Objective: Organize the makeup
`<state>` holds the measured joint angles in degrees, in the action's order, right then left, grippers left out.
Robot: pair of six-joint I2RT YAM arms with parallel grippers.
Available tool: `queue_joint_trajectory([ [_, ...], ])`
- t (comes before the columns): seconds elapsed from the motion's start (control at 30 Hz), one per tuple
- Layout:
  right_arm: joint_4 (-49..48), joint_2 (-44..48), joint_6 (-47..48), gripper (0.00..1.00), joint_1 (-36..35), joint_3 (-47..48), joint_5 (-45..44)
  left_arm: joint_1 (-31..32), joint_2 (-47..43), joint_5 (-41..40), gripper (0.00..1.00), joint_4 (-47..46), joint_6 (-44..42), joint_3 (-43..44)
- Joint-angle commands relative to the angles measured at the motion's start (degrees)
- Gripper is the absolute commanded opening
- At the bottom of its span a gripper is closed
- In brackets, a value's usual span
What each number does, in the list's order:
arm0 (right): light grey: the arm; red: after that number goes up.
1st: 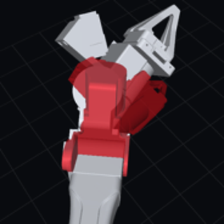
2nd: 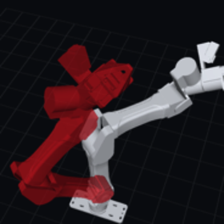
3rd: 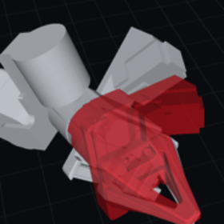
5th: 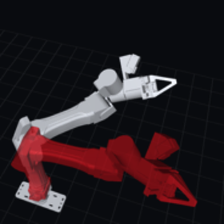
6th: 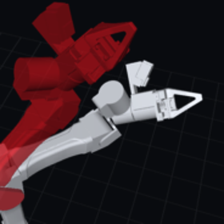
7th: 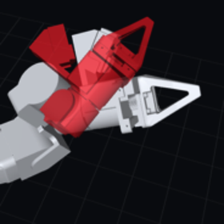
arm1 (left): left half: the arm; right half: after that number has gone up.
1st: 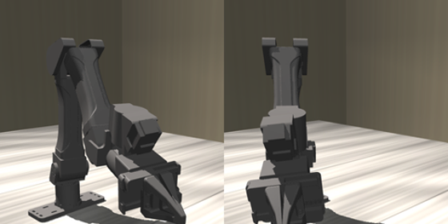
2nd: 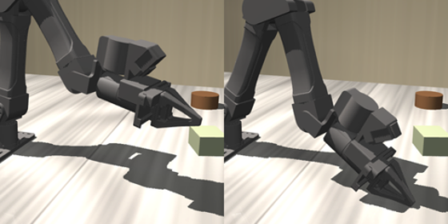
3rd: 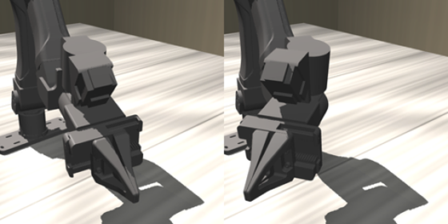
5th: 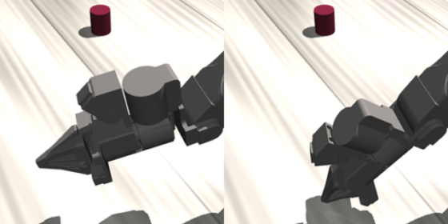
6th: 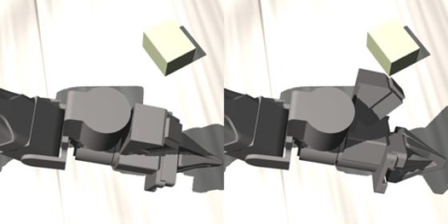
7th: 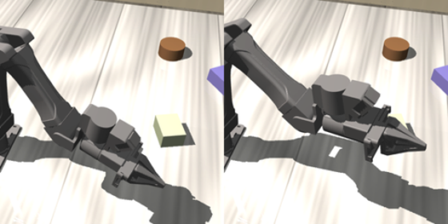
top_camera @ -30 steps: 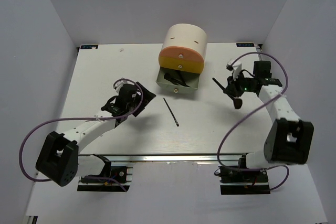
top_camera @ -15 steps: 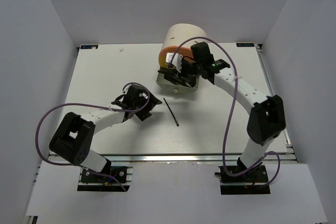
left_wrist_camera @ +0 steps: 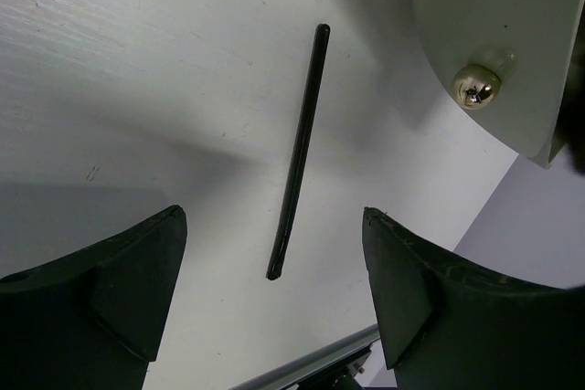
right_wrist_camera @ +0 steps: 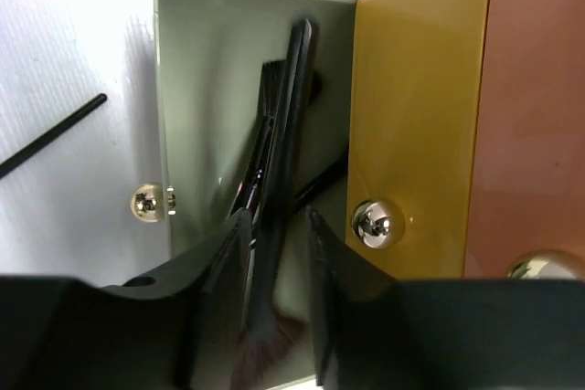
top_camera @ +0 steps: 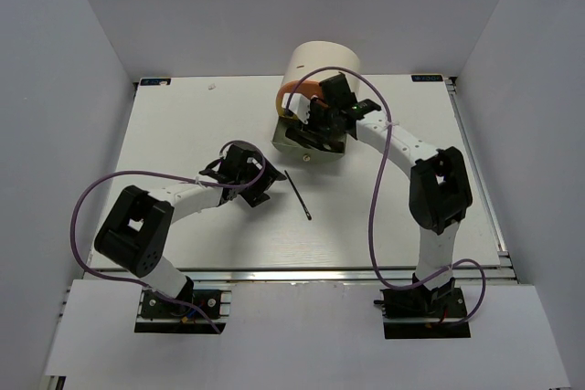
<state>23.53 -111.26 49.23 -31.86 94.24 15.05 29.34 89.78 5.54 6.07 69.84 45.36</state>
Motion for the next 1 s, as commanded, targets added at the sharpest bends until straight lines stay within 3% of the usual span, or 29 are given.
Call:
queue_joint_trajectory([
  [0.0, -1.03, 1.13, -2.11, 0.43, 0.04, -0.37, -2.22, -0.25, -1.10, 0.61, 0.86, 0.70, -0.58, 1.13],
  [0.2, 0.55, 1.75, -5.98, 0.47, 0.04, 2.88, -2.48, -0.16, -0.83, 0.61, 0.83, 1.32, -1.55, 2.01],
  [0.27, 1.69, 3.67, -9.06, 0.45, 0.04, 3.76, -0.82, -0.16, -1.18, 0.35, 0.80, 2.10, -1.81, 2.36],
  [0.37, 4.59, 8.33, -14.15, 0.35, 0.04, 2.36, 6.46, -0.16, -3.10, -1.49, 0.71, 4.30, -3.22, 2.80],
  [0.4, 5.55, 9.21, -15.82, 0.18, -0.39, 0.18, 8.66, -0.34, -3.90, -2.89, 0.64, 5.18, -4.09, 2.80],
  [0.43, 6.43, 10.18, -17.75, 0.09, -0.83, -0.97, 11.12, -0.43, -4.87, -3.51, 0.36, 5.45, -4.54, 2.54],
  [0.47, 9.31, 11.06, -21.16, 0.00, -2.58, -2.03, 11.66, -0.95, -6.88, -4.13, 0.18, 5.80, -5.41, 2.36],
  [0.5, 11.08, 11.07, -22.15, 0.00, -3.81, -4.30, 11.50, -1.22, -7.94, -4.74, 0.07, 7.02, -5.85, 2.19],
  [0.57, 12.50, 11.85, -26.44, 0.00, -6.19, -8.17, 10.10, -2.00, -10.31, -7.55, 0.00, 8.25, -6.73, 1.66],
  [0.63, 9.27, 12.91, -29.70, 0.00, -9.09, -15.52, 6.42, -3.67, -14.09, -9.05, 0.00, 10.01, -8.05, 1.05],
  [0.67, 7.69, 13.78, -30.85, 0.05, -9.97, -17.66, 4.74, -4.20, -15.32, -9.32, 0.01, 10.54, -8.49, 0.43],
  [0.7, 5.50, 13.79, -32.69, 0.20, -11.55, -19.08, 0.99, -5.69, -18.03, -9.49, 0.05, 11.59, -9.37, -0.01],
  [0.73, 5.48, 12.83, -33.58, 0.25, -12.08, -20.13, -0.62, -6.40, -19.36, -9.93, 0.11, 12.12, -9.81, -0.36],
  [0.77, 5.56, 12.04, -34.46, 0.33, -12.61, -20.14, -1.94, -7.62, -20.77, -10.37, 0.26, 13.09, -10.34, -1.23],
  [0.83, 6.53, 9.42, -37.10, 0.40, -12.88, -19.62, -4.58, -8.51, -25.06, -11.86, 0.39, 14.14, -10.78, -2.03],
  [0.87, 6.53, 8.61, -38.06, 0.44, -13.31, -19.70, -5.63, -8.95, -26.48, -12.56, 0.52, 15.11, -10.87, -2.82],
  [0.97, 5.39, 5.98, -40.44, 0.48, -14.37, -20.23, -10.11, -9.30, -31.41, -14.77, 0.59, 16.34, -10.43, -4.23],
])
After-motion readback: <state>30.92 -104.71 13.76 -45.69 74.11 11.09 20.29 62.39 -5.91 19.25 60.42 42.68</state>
